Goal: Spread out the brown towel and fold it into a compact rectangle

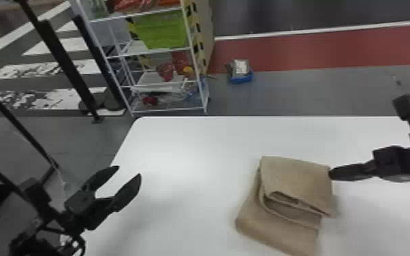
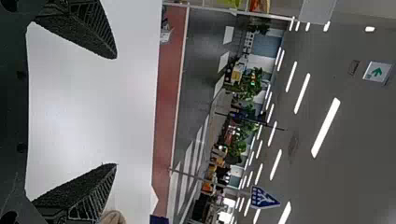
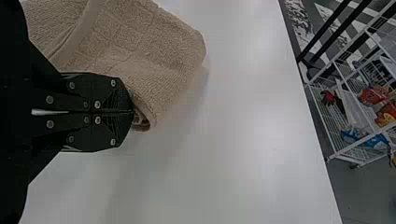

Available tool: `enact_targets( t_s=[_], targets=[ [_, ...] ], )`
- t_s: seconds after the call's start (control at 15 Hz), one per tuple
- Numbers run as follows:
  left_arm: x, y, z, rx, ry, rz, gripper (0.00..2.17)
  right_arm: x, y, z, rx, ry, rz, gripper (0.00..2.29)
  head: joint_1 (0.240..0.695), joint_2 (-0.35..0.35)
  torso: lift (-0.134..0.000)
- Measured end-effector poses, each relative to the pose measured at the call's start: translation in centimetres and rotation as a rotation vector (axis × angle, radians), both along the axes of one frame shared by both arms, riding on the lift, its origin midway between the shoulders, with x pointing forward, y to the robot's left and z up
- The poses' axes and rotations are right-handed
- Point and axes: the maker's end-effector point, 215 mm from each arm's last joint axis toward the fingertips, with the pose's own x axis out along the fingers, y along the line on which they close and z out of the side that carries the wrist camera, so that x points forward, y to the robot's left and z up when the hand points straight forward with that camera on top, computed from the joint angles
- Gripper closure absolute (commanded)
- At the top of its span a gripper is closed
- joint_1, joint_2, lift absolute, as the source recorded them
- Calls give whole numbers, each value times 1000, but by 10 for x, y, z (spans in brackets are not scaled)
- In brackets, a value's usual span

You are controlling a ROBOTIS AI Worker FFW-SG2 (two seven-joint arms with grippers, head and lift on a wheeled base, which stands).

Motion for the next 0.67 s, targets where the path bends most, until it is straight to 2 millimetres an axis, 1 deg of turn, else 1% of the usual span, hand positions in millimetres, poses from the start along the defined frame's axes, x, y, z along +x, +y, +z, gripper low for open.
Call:
enact_targets(
  t_s=[0.13,0.27,0.4,0.53,0.6,0.67],
  targets=[
    [0,0,0,0,-1,1,49,11,12,-2,0,-15,15,1730,695,277,-124],
    [1,0,0,-1,0,2,49,23,27,-5,9,-42,38,1730,695,287,-124],
    [0,1,-1,-2,1,2,49,34,46,-2,32,-77,60,1730,695,308,-124],
    [0,0,-1,-2,1,1,49,43,66,6,59,-109,80,1723,695,323,-124],
    [0,0,-1,-2,1,-1,49,44,73,8,63,-114,92,1480,695,329,-124],
    [-1,1,0,-1,0,0,49,40,77,9,59,-112,111,981,695,334,-124]
  ],
)
